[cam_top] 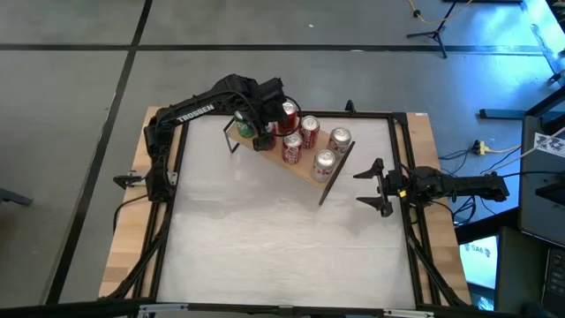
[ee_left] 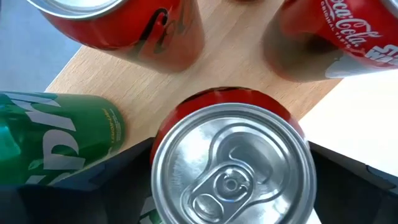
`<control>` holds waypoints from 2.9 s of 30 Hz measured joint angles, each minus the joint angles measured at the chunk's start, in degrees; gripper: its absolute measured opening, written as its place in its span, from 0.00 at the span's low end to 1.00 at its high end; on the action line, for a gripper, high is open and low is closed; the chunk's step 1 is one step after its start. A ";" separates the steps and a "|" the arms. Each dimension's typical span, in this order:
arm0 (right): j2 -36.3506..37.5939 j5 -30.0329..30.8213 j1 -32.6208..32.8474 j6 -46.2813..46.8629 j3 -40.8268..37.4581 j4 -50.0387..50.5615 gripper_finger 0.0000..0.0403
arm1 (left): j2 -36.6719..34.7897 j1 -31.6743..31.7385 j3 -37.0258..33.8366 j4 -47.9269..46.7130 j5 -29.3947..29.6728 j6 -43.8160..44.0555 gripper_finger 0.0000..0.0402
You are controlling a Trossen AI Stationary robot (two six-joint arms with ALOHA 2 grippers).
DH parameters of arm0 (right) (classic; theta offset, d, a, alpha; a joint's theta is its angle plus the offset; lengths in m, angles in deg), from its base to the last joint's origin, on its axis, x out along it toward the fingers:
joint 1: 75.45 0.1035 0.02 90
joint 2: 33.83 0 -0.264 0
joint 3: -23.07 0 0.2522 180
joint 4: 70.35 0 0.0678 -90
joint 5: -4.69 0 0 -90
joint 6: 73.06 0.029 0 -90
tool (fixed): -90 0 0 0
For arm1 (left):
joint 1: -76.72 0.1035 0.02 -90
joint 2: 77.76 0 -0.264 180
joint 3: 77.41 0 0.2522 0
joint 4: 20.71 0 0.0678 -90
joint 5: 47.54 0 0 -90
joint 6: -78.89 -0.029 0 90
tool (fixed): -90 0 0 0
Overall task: Place canned beverage on shelf
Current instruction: Put the red-black soda can on the shelf aligned with the other red-black soda can
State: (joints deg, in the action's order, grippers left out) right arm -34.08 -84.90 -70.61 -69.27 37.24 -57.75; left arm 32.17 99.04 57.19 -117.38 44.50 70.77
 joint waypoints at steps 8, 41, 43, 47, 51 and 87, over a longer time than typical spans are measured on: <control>0.02 0.01 0.02 0.00 0.00 0.00 0.87 | 0.00 -0.04 -0.01 0.06 -0.01 0.00 0.92; 0.02 0.02 0.02 0.00 0.01 0.00 0.87 | -1.05 -0.22 0.09 1.56 0.27 1.43 0.92; 0.01 0.00 0.02 0.00 0.00 0.00 0.87 | -1.05 -0.22 0.09 1.57 0.27 1.83 0.92; 0.02 0.00 0.02 -0.01 0.00 0.00 0.87 | -1.05 -0.26 0.09 1.57 0.27 1.88 0.92; 0.02 0.00 0.02 0.00 0.02 0.00 0.87 | -0.82 -0.37 0.08 1.54 0.38 1.86 0.92; 0.00 0.00 0.01 -0.01 0.00 0.00 0.87 | -0.70 -0.49 0.07 4.01 -3.17 -18.46 0.73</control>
State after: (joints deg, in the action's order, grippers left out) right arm -34.08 -84.91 -70.60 -69.28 37.24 -57.75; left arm 31.47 98.55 57.25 -113.37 41.33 52.31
